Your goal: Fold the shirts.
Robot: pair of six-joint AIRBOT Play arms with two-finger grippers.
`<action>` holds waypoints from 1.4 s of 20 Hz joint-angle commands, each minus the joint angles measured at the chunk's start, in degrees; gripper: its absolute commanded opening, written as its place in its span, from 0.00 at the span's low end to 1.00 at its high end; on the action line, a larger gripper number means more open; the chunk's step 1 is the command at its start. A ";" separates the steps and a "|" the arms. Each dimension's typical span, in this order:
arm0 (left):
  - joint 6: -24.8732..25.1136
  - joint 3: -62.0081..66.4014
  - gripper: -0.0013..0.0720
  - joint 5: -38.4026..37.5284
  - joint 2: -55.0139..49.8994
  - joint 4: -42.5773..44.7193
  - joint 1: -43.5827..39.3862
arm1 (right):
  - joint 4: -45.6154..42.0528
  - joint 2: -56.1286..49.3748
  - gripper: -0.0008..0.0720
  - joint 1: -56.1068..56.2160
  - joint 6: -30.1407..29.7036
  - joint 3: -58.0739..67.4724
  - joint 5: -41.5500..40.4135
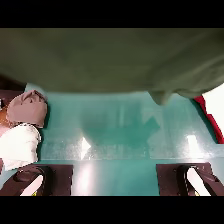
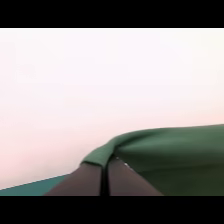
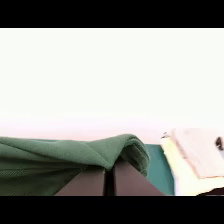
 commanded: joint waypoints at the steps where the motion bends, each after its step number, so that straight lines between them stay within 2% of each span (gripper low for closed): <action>1: 1.16 -3.65 0.05 -2.75 0.11 -0.24 0.07 | 3.45 -0.02 0.04 -4.87 0.59 -1.55 2.43; 3: 1.14 -10.43 0.05 -6.51 -0.35 0.13 0.07 | 8.28 -2.80 0.04 -4.87 2.01 -4.46 8.07; 5: 1.16 -19.15 0.05 -11.43 -1.60 1.46 0.07 | 13.18 -8.22 0.04 -4.76 3.85 -6.08 16.98; 8: 2.49 -33.55 0.05 -13.09 -5.29 2.03 0.07 | 11.39 -17.42 0.04 0.39 6.29 -10.29 24.90; 10: 2.69 -42.10 0.05 -10.47 -8.96 2.19 0.07 | 7.80 -22.97 0.04 5.62 6.27 -15.04 25.16; 12: 4.70 -47.95 0.05 -4.22 -13.75 2.08 0.07 | 3.65 -28.06 0.04 11.32 5.68 -19.76 20.52; 14: 4.96 -50.01 0.05 1.25 -19.17 2.03 0.07 | -1.03 -32.13 0.04 16.44 4.79 -23.98 11.61; 18: 4.33 -49.96 0.05 9.42 -26.69 2.25 0.09 | -1.99 -38.86 0.04 21.70 4.81 -26.67 -5.07; 19: 4.31 -49.96 0.20 11.61 -27.19 2.71 0.09 | -1.88 -40.04 0.11 22.21 4.81 -26.36 -7.80; 20: 3.34 -49.79 0.61 13.57 -27.39 3.30 0.09 | -1.90 -41.07 0.46 22.25 4.81 -25.44 -9.20; 21: 1.81 -49.13 0.82 14.53 -27.39 4.83 0.09 | -1.97 -41.94 0.78 22.16 4.81 -23.76 -9.35; 23: 1.79 -46.45 0.82 12.96 -27.34 10.32 0.09 | -1.97 -42.64 0.79 21.20 4.81 -19.52 -7.48; 24: 1.75 -44.87 0.82 10.60 -27.26 13.11 0.09 | -1.92 -42.42 0.75 20.46 4.79 -17.55 -5.75; 25: 1.77 -43.10 0.82 6.78 -27.26 15.45 0.09 | -1.95 -42.07 0.61 19.58 4.72 -15.43 -2.67; 26: 1.79 -41.86 0.81 2.58 -27.26 16.63 0.09 | -1.95 -41.55 0.53 18.95 4.50 -13.90 0.39; 28: 1.99 -41.97 0.44 -4.52 -27.15 16.72 0.09 | -1.92 -39.74 0.53 17.49 2.43 -12.85 5.95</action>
